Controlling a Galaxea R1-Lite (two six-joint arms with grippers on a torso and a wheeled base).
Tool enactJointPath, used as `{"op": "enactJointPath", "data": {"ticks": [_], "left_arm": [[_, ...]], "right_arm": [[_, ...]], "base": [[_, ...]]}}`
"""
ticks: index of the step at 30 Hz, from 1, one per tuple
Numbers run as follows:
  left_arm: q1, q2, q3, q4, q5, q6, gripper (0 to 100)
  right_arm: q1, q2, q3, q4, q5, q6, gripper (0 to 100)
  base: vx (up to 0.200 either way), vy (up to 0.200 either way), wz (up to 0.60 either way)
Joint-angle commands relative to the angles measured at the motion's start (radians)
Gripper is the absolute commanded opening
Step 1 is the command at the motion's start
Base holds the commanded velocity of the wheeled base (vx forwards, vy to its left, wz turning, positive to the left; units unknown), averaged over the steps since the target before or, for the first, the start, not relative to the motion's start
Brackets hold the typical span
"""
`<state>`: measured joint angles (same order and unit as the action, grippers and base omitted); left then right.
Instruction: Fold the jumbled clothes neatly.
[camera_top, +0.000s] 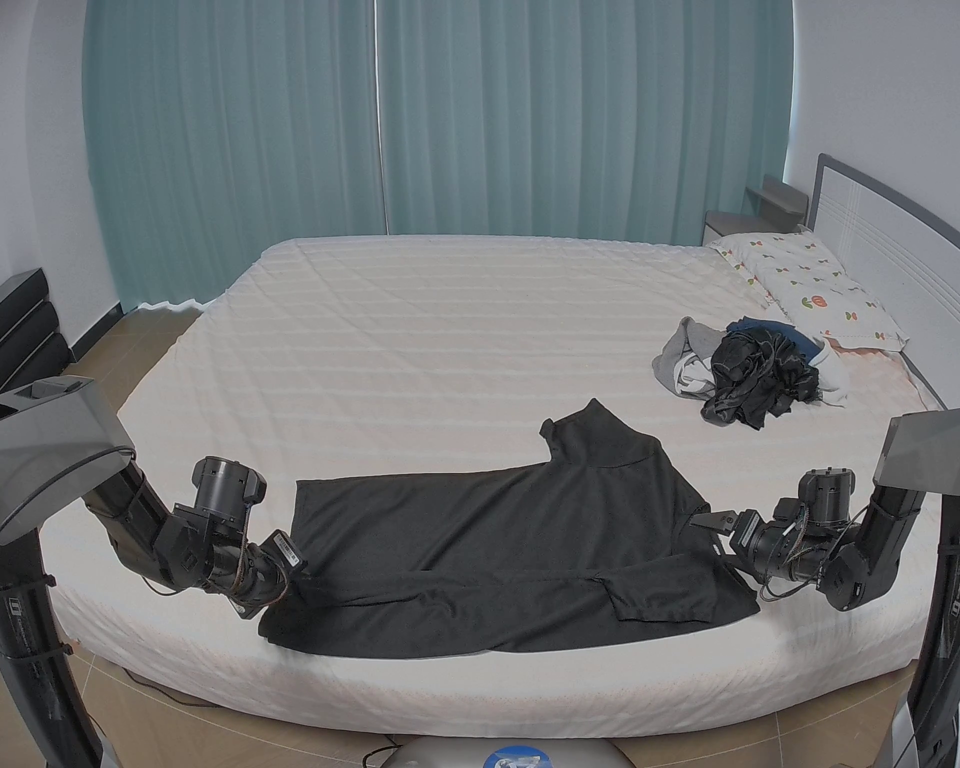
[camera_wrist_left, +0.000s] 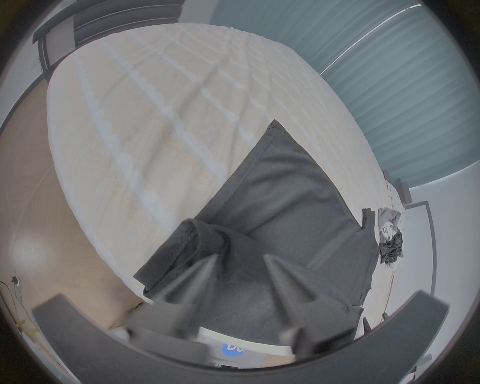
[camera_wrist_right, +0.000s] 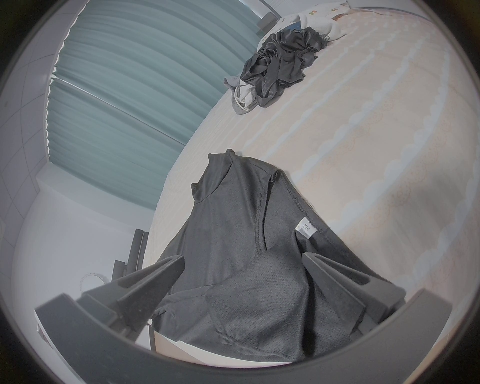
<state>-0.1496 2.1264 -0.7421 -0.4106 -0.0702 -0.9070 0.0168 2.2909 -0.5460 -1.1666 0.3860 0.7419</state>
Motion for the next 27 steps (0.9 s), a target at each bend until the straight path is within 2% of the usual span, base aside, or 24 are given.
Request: {"op": "enactJointPath", "data": {"ticks": [1, 13, 16, 27], "left_arm": [[-0.007, 0.003, 0.007, 0.000, -0.003, 0.000, 100], [-0.019, 0.009, 0.007, -0.010, -0.022, 0.000, 100], [-0.025, 0.015, 0.032, -0.045, -0.011, 0.000, 100], [-0.028, 0.001, 0.061, -0.046, 0.000, 0.025, 100]], "right_arm": [[0.002, 0.002, 0.000, -0.001, 0.001, 0.001, 100], [0.008, 0.004, 0.001, -0.001, 0.001, 0.001, 100], [0.014, 0.002, 0.004, -0.001, 0.001, 0.001, 100], [0.014, 0.004, 0.003, -0.001, 0.001, 0.002, 100]], "base": [[0.000, 0.000, 0.00], [0.000, 0.000, 0.00], [0.000, 0.000, 0.00], [0.000, 0.000, 0.00]]}}
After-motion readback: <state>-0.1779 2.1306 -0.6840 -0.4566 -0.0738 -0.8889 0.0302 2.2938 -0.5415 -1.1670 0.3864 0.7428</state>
